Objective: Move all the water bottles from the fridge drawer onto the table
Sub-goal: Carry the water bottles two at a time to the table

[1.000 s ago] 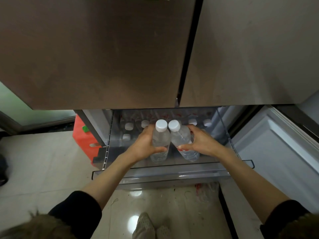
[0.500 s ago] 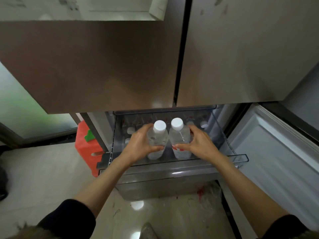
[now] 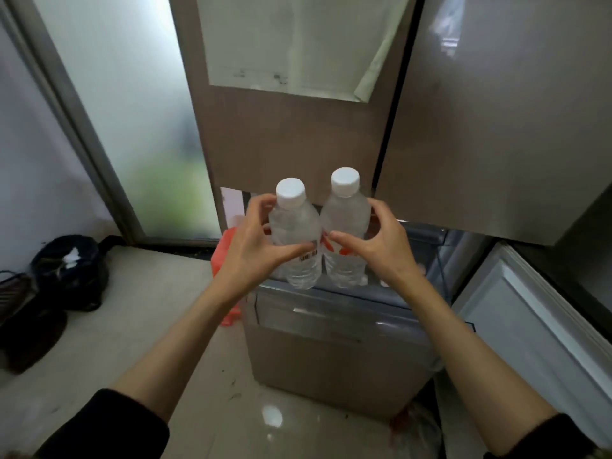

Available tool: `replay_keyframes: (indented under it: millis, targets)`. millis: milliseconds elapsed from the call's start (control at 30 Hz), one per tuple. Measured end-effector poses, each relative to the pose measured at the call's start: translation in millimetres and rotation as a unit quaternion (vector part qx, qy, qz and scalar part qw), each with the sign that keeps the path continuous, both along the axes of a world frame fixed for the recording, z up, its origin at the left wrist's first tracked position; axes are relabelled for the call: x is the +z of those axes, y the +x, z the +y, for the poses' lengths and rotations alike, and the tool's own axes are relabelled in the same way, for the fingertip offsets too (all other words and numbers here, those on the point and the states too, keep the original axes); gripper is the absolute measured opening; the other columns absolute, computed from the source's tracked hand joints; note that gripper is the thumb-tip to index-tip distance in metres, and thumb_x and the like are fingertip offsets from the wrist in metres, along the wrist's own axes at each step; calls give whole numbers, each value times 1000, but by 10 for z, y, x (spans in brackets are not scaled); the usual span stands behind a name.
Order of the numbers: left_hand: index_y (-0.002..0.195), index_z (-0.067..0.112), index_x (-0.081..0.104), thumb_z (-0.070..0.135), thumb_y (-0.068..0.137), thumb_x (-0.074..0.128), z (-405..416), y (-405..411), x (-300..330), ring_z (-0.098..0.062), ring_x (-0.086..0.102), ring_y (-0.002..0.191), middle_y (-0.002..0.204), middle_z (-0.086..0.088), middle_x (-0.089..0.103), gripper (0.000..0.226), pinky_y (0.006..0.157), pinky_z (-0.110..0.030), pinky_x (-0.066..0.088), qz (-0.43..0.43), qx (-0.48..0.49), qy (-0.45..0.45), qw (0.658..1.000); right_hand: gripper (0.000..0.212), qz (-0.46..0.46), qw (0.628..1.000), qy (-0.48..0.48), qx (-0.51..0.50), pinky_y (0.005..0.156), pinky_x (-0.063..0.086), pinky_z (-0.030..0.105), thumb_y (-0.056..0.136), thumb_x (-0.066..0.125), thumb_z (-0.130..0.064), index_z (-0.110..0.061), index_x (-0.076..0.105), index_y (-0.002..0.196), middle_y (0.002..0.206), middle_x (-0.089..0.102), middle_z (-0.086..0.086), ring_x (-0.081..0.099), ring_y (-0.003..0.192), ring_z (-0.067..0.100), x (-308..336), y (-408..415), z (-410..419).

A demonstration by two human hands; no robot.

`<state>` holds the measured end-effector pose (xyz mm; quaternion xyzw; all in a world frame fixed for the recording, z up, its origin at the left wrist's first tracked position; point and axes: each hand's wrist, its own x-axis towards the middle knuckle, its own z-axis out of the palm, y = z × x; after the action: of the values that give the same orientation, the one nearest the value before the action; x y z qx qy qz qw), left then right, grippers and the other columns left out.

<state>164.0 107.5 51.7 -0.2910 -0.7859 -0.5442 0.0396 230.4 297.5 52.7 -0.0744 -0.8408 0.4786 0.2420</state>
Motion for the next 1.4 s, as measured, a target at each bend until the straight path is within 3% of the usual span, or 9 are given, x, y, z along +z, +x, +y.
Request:
replay_keyframes:
  millis: [133, 333, 533, 667, 800, 967, 1133, 1300, 1400]
  targets:
    - [116, 29, 38, 41, 61, 78, -542, 212, 196, 9, 56, 96, 106, 21, 54, 68, 77, -7, 48, -1, 69, 44, 997, 62, 19, 997, -24, 75, 84, 50, 26, 64, 77, -46, -27, 47, 115, 115, 56, -4, 56, 104, 12, 178, -97, -516]
    - [125, 21, 43, 48, 65, 74, -1747, 415, 128, -4, 61, 100, 115, 3, 61, 73, 85, -27, 53, -4, 198, 67, 978, 59, 1, 979, -18, 204, 69, 50, 16, 70, 76, -41, -21, 50, 119, 111, 58, -5, 59, 95, 7, 145, -354, -1687]
    - [118, 30, 43, 53, 62, 72, -3272, 708, -51, 3, 60, 98, 109, 16, 59, 67, 82, -22, 53, -24, 321, 63, 945, 47, -33, 944, -17, 328, 69, 53, 19, 71, 76, -37, -23, 51, 108, 99, 60, -11, 61, 85, 4, 24, -542, -3285]
    - [117, 26, 44, 34, 73, 73, -4364, 880, -166, 2, 57, 98, 112, 10, 57, 54, 73, -7, 47, -21, 404, 48, 913, 47, -49, 920, -25, 388, 78, 52, 27, 69, 77, -38, -23, 54, 106, 102, 63, -5, 62, 93, 13, -105, -638, -4502]
    - [126, 20, 45, 38, 71, 75, -5374, 1081, -305, -6, 57, 105, 121, 6, 57, 66, 81, -17, 48, -30, 477, 29, 878, 45, -52, 891, -22, 450, 71, 48, 18, 69, 76, -39, -24, 53, 104, 95, 60, -12, 59, 87, 4, -210, -654, -5642]
    - [121, 28, 42, 33, 72, 76, -6360, 1283, -400, 10, 52, 94, 113, 15, 52, 59, 73, -6, 44, -59, 542, 27, 838, 48, -60, 856, 26, 512, 77, 53, 27, 64, 75, -51, -25, 53, 99, 92, 60, -12, 60, 87, 10, -316, -760, -6848]
    - [123, 25, 42, 31, 69, 78, -7189, 1347, -616, -9, 54, 107, 120, 8, 53, 66, 87, -24, 48, -95, 609, 46, 786, 54, -92, 813, 50, 573, 76, 47, 19, 67, 78, -43, -18, 55, 108, 98, 59, -8, 57, 89, 8, -460, -909, -7834]
    - [124, 28, 39, 31, 70, 77, -7997, 1126, -750, -6, 48, 107, 117, 15, 46, 66, 81, -16, 42, -129, 652, 45, 745, 54, -123, 772, 52, 621, 69, 42, 12, 69, 78, -37, -17, 52, 112, 104, 58, -5, 56, 91, 8, -632, -1280, -8804]
    - [126, 27, 39, 34, 70, 77, -8519, 870, -820, -7, 46, 108, 124, 11, 48, 68, 89, -25, 43, -141, 675, 37, 723, 59, -129, 755, 72, 639, 72, 42, 15, 71, 77, -37, -17, 49, 119, 104, 54, -8, 54, 94, 9, -742, -1580, -9376]
